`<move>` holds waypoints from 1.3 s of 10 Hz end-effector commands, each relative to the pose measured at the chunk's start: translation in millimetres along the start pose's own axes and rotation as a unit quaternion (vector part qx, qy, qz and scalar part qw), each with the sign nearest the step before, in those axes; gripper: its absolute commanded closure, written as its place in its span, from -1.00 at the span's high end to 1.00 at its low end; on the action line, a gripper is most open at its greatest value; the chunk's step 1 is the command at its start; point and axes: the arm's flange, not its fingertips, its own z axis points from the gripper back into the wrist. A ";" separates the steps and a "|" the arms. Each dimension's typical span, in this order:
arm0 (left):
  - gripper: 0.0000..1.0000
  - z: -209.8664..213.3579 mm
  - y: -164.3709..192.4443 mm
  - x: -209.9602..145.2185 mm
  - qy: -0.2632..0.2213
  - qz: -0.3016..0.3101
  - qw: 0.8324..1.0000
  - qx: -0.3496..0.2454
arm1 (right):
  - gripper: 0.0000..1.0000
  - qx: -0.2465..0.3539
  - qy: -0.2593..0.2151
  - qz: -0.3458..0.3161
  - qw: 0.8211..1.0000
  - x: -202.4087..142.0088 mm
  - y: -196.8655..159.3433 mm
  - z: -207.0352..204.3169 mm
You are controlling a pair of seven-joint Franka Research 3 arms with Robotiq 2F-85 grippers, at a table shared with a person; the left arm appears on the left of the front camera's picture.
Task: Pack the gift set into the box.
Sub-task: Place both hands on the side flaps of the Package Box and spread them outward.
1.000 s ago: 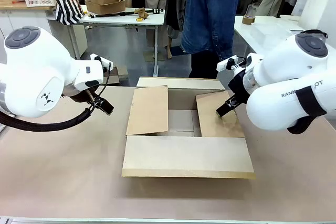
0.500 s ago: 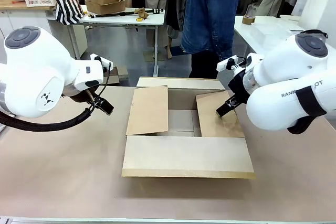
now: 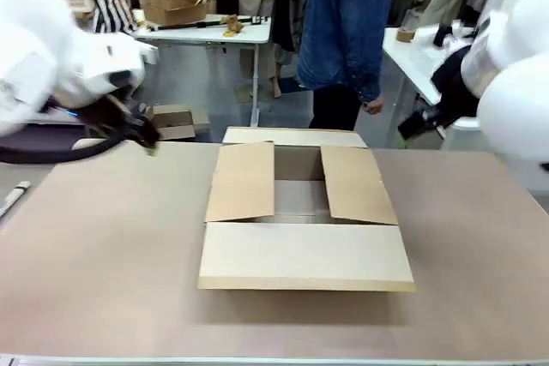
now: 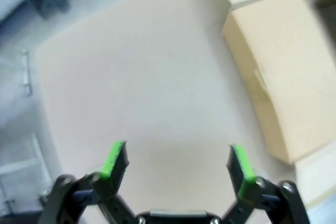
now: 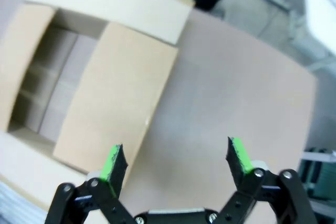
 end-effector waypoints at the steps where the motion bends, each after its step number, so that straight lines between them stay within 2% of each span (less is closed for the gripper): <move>1: 1.00 34.7 24.7 10.9 0.066 -0.002 0.996 -0.052 | 1.00 -0.071 -0.017 0.020 0.997 -38.2 17.3 45.7; 2: 1.00 0.0 0.0 0.0 0.000 0.000 1.000 0.000 | 1.00 0.000 0.000 0.000 1.000 0.0 0.0 0.0; 3: 1.00 0.0 0.0 0.0 0.000 0.000 1.000 0.000 | 1.00 -0.027 -0.014 0.006 1.000 -8.0 4.1 41.4; 4: 1.00 38.7 10.8 -0.7 0.032 0.004 0.999 -0.016 | 1.00 0.060 -0.002 -0.043 0.997 -9.9 -7.6 21.0; 5: 1.00 38.8 4.2 17.5 0.149 0.007 0.988 0.044 | 1.00 0.185 -0.002 -0.127 0.975 -15.0 -27.0 15.3; 6: 1.00 38.7 -2.9 54.0 0.368 -0.012 0.920 0.132 | 1.00 0.366 -0.018 -0.284 0.886 -23.2 -57.6 20.0; 7: 1.00 33.4 -7.5 75.2 0.491 0.021 0.857 0.153 | 1.00 0.460 -0.045 -0.348 0.816 -36.6 -82.5 19.0; 8: 1.00 26.9 -14.3 75.0 0.581 0.072 0.793 0.169 | 1.00 0.506 -0.083 -0.434 0.740 -54.6 -111.9 12.3; 9: 1.00 20.5 -20.1 65.9 0.620 0.122 0.755 0.176 | 1.00 0.524 -0.113 -0.492 0.686 -73.8 -134.7 3.6; 10: 1.00 14.1 -24.6 48.1 0.463 0.195 0.850 0.160 | 1.00 0.506 -0.110 -0.498 0.695 -82.6 -139.3 -3.3; 11: 1.00 21.7 -8.9 53.6 0.323 0.070 0.925 0.185 | 1.00 0.315 -0.035 -0.256 0.913 -42.7 -124.3 11.9; 13: 1.00 21.7 -8.9 53.6 0.323 0.070 0.925 0.185 | 1.00 0.315 -0.035 -0.256 0.913 -42.7 -124.3 11.9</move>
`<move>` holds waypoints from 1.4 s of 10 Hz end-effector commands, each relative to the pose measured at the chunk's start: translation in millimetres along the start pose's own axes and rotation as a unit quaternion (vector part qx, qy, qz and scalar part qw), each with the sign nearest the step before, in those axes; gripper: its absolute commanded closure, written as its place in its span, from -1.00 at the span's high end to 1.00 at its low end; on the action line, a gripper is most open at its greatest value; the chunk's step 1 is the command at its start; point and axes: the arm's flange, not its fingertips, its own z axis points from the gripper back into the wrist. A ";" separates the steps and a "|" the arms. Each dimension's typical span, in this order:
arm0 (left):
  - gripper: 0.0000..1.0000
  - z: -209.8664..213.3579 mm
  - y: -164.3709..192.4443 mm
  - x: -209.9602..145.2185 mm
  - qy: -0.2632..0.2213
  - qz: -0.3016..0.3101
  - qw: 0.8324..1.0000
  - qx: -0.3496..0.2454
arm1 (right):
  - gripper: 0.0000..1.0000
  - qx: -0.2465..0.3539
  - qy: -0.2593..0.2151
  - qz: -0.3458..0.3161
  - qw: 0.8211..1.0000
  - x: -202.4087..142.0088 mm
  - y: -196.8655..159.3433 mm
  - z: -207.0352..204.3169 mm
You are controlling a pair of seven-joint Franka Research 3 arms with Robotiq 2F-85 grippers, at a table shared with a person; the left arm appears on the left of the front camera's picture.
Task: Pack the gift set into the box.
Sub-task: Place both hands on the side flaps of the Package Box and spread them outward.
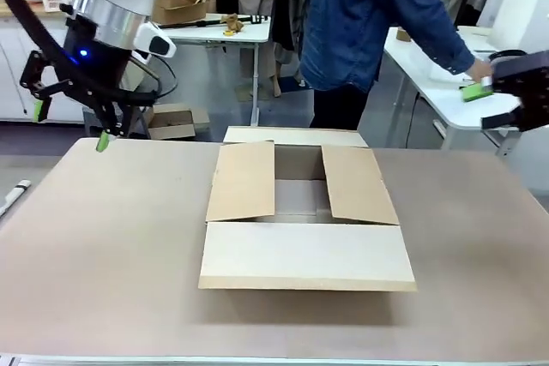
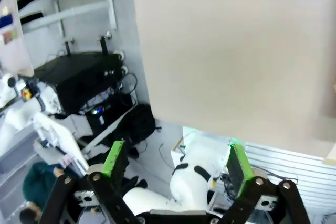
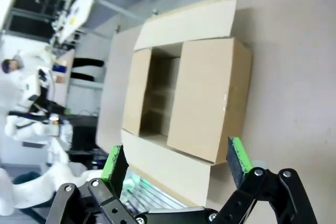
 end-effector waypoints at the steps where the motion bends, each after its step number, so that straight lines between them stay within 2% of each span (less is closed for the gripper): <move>1: 1.00 -5.5 11.1 -4.2 -0.031 -0.018 0.999 -0.003 | 1.00 -0.017 -0.002 0.026 1.000 2.4 6.2 -0.5; 7: 1.00 1.0 6.6 -0.6 -0.021 -0.012 1.000 -0.010 | 1.00 -0.017 -0.002 0.026 1.000 2.4 6.2 -0.5; 8: 1.00 18.1 22.3 -18.0 -0.070 -0.138 0.948 -0.277 | 1.00 -0.017 -0.002 0.026 1.000 2.4 6.2 -0.5; 9: 1.00 27.9 36.9 -29.4 -0.134 -0.240 0.821 -0.500 | 1.00 -0.017 -0.002 0.026 1.000 2.4 6.2 -0.5; 10: 1.00 22.2 50.5 -32.9 -0.184 -0.278 0.704 -0.627 | 1.00 -0.017 -0.002 0.026 1.000 2.4 6.2 -0.5; 11: 1.00 6.0 65.4 -34.3 -0.217 -0.278 0.574 -0.739 | 1.00 -0.017 -0.002 0.026 1.000 2.4 6.2 -0.5; 12: 1.00 -5.9 69.0 -32.3 -0.199 -0.260 0.509 -0.796 | 1.00 -0.017 -0.002 0.026 1.000 2.4 6.2 -0.5; 13: 1.00 -26.4 66.3 -29.1 -0.182 -0.222 0.427 -0.857 | 1.00 -0.017 -0.002 0.026 1.000 2.4 6.2 -0.5; 14: 1.00 -44.0 59.2 -27.0 -0.180 -0.196 0.368 -0.891 | 1.00 -0.017 -0.002 0.026 1.000 2.4 6.2 -0.5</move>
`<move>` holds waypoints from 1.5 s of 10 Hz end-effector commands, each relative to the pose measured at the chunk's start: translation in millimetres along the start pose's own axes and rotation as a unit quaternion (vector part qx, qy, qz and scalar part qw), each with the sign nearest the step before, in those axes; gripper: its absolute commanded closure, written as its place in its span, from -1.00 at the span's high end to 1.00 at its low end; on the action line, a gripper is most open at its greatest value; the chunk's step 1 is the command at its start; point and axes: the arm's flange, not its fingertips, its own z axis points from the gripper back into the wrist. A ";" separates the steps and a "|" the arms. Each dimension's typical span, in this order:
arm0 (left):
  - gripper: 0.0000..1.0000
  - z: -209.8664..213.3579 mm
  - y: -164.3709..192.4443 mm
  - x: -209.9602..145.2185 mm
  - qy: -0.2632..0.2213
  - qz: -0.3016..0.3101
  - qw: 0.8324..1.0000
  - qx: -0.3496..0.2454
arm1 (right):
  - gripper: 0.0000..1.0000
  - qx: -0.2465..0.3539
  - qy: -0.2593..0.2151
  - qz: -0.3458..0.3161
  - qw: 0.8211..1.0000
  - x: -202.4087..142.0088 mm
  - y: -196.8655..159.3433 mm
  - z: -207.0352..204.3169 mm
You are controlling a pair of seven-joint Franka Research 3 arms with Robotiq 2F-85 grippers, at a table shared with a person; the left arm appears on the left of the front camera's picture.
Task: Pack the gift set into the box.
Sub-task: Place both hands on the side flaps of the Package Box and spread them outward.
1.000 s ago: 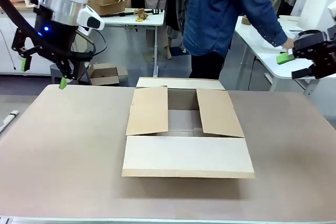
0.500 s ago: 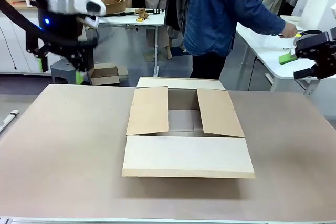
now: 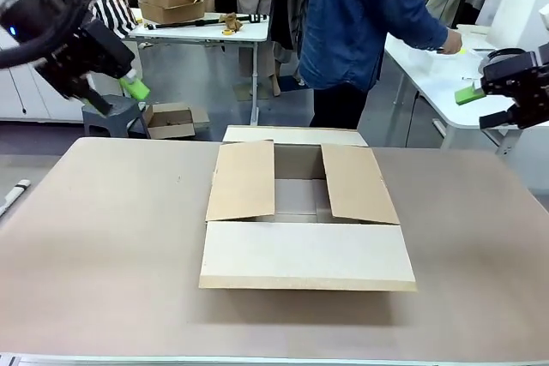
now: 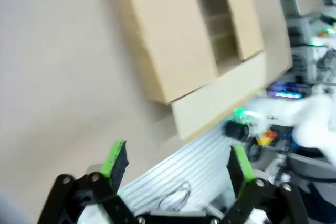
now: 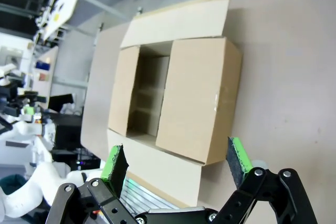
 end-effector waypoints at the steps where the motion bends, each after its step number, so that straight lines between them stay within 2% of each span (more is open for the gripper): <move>1: 1.00 -33.8 9.2 -12.2 -0.089 0.015 0.803 -0.589 | 1.00 0.012 -0.002 0.011 1.000 3.3 -1.2 1.5; 2: 1.00 -27.6 -3.2 -9.4 -0.009 0.052 0.899 -0.435 | 1.00 0.012 -0.002 0.011 1.000 3.3 -1.2 1.5; 3: 1.00 -17.6 12.1 -8.9 -0.024 -0.002 0.997 -0.078 | 1.00 0.012 -0.002 0.011 1.000 3.3 -1.2 1.5; 5: 1.00 -17.6 12.1 -8.9 -0.024 -0.002 0.997 -0.078 | 1.00 0.012 -0.002 0.011 1.000 3.3 -1.2 1.5; 6: 1.00 -26.9 10.4 -12.1 -0.031 -0.002 0.990 -0.134 | 1.00 0.012 -0.002 0.011 1.000 3.3 -1.2 1.5; 7: 1.00 -14.9 7.1 -23.0 -0.087 -0.046 0.976 -0.195 | 1.00 0.012 -0.002 0.011 1.000 3.3 -1.2 1.5; 8: 1.00 -4.4 -9.2 -14.0 -0.103 -0.056 0.976 -0.183 | 1.00 0.012 -0.002 0.011 1.000 3.3 -1.2 1.5; 9: 1.00 7.3 -44.0 16.2 -0.097 -0.102 0.974 -0.177 | 1.00 0.012 -0.002 0.011 1.000 3.3 -1.2 1.5; 11: 1.00 -4.9 -101.9 72.1 0.012 -0.131 0.988 -0.084 | 1.00 0.012 -0.002 0.011 1.000 3.3 -1.2 1.5; 12: 1.00 -18.2 -133.2 97.0 0.070 -0.165 0.983 -0.048 | 1.00 0.012 -0.002 0.011 1.000 3.3 -1.2 1.5; 14: 1.00 -45.0 -192.5 122.3 0.137 -0.191 0.971 0.032 | 1.00 0.012 -0.002 0.011 1.000 3.3 -1.2 1.5; 15: 1.00 -67.5 -217.4 126.9 0.164 -0.185 0.966 0.079 | 1.00 0.012 -0.002 0.011 1.000 3.3 -1.2 1.5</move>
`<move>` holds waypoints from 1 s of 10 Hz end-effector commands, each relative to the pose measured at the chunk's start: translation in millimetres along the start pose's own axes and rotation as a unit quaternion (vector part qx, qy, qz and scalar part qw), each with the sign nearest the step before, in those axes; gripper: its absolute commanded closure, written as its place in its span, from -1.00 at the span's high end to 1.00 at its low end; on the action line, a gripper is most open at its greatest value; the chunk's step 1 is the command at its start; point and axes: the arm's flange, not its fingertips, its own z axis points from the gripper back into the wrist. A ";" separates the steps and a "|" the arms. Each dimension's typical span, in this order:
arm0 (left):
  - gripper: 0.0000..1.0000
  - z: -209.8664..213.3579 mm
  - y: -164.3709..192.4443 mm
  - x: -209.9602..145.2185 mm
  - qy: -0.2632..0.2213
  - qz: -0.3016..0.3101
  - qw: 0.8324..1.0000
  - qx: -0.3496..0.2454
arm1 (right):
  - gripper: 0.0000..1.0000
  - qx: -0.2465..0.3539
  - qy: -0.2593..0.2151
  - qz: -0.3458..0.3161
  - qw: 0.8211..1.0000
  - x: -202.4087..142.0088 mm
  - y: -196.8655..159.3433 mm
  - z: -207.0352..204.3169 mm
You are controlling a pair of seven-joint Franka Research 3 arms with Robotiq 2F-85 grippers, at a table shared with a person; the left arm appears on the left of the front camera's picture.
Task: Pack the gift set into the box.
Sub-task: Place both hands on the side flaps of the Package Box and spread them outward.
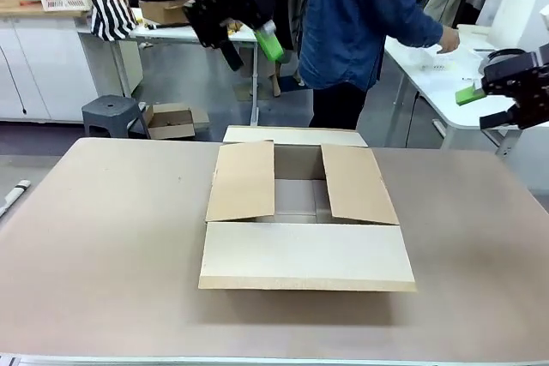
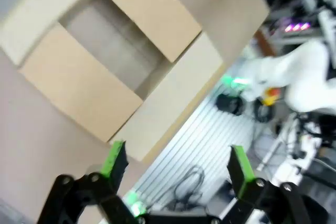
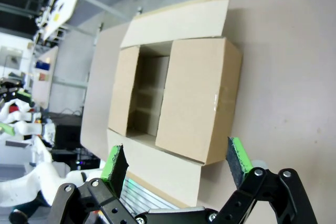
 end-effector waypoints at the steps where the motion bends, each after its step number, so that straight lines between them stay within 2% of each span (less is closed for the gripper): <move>1: 1.00 -15.2 -29.8 40.7 0.069 0.013 0.995 0.077 | 1.00 0.012 -0.002 0.010 1.000 3.2 -1.1 1.0; 2: 1.00 -44.2 -44.0 54.2 0.080 0.044 0.986 0.138 | 1.00 0.012 -0.002 0.010 1.000 3.2 -1.1 1.0; 3: 1.00 -83.3 -54.9 66.7 0.088 0.085 0.980 0.158 | 1.00 0.012 -0.002 0.010 1.000 3.2 -1.1 1.0; 4: 1.00 -34.7 -35.3 33.4 0.056 0.008 0.995 0.087 | 1.00 0.012 -0.002 0.010 1.000 3.2 -1.1 1.0; 10: 1.00 -34.7 -35.3 33.4 0.056 0.008 0.995 0.087 | 1.00 0.012 -0.002 0.010 1.000 3.2 -1.1 1.0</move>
